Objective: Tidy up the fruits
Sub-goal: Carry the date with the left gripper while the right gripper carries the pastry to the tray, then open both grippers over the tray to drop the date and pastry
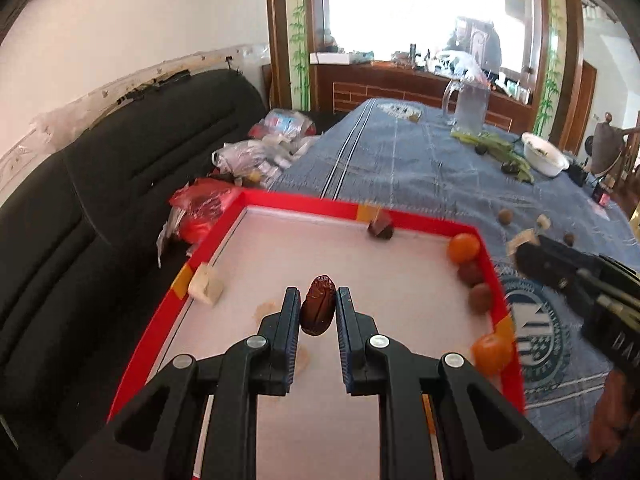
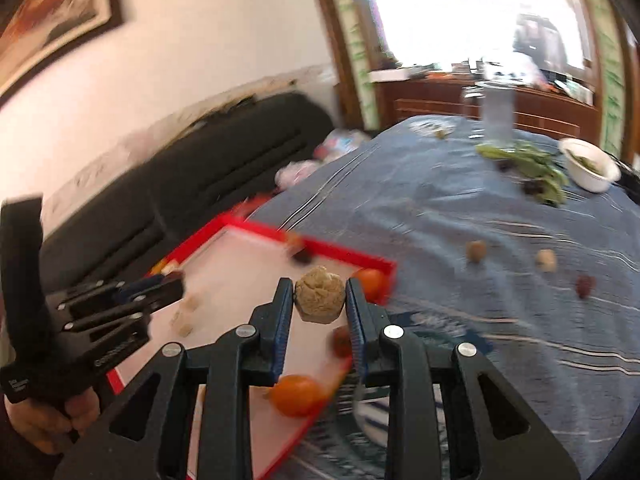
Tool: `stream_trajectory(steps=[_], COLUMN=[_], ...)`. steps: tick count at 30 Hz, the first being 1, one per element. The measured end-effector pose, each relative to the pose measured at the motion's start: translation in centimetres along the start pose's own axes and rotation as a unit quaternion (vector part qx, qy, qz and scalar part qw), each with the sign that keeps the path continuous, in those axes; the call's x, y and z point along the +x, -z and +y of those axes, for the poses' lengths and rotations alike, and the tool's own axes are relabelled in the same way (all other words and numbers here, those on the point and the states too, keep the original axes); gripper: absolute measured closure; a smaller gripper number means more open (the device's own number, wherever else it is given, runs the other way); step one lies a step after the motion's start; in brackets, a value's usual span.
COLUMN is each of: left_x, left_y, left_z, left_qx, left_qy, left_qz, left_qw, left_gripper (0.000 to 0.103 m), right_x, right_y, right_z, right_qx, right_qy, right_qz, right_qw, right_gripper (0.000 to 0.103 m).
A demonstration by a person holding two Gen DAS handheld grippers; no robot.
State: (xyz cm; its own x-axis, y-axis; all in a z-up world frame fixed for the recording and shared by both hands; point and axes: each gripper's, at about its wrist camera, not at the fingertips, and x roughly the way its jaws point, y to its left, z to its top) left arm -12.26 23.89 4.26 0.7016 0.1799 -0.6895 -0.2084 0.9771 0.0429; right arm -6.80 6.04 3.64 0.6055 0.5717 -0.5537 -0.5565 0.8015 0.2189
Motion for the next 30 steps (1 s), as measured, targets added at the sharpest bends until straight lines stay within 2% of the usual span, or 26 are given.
stream_trajectory(steps=[5, 11, 17, 23, 26, 28, 30], left_x=[0.6, 1.2, 1.9, 2.1, 2.1, 2.0, 1.7], left_y=[1.0, 1.1, 1.3, 1.3, 1.3, 1.2, 1.1], left_z=[0.3, 0.2, -0.1, -0.6, -0.8, -1.0, -1.1], left_qx=[0.012, 0.023, 0.034, 0.045, 0.052, 0.055, 0.056], left_qy=[-0.014, -0.023, -0.033, -0.042, -0.042, -0.044, -0.044], left_qz=[0.011, 0.013, 0.022, 0.023, 0.025, 0.024, 0.019], left_qw=[0.9998, 0.9994, 0.9986, 0.9978, 0.9975, 0.9973, 0.9973], left_gripper=[0.087, 0.087, 0.086, 0.085, 0.075, 0.061, 0.053], right_x=[3.4, 6.2, 7.2, 7.5, 7.4, 7.2, 6.7], right_y=[0.6, 1.2, 1.7, 2.1, 2.0, 2.0, 1.8], right_z=[1.7, 2.1, 2.4, 2.5, 2.2, 2.0, 1.6], right_qx=[-0.02, -0.021, -0.022, -0.024, -0.021, -0.018, -0.012], right_qy=[-0.013, -0.007, 0.001, -0.004, -0.004, -0.006, -0.01], right_qz=[0.044, 0.089, 0.124, 0.139, 0.14, 0.143, 0.135], right_qw=[0.999, 0.996, 0.992, 0.99, 0.99, 0.99, 0.991], right_gripper=[0.074, 0.074, 0.074, 0.074, 0.074, 0.073, 0.073])
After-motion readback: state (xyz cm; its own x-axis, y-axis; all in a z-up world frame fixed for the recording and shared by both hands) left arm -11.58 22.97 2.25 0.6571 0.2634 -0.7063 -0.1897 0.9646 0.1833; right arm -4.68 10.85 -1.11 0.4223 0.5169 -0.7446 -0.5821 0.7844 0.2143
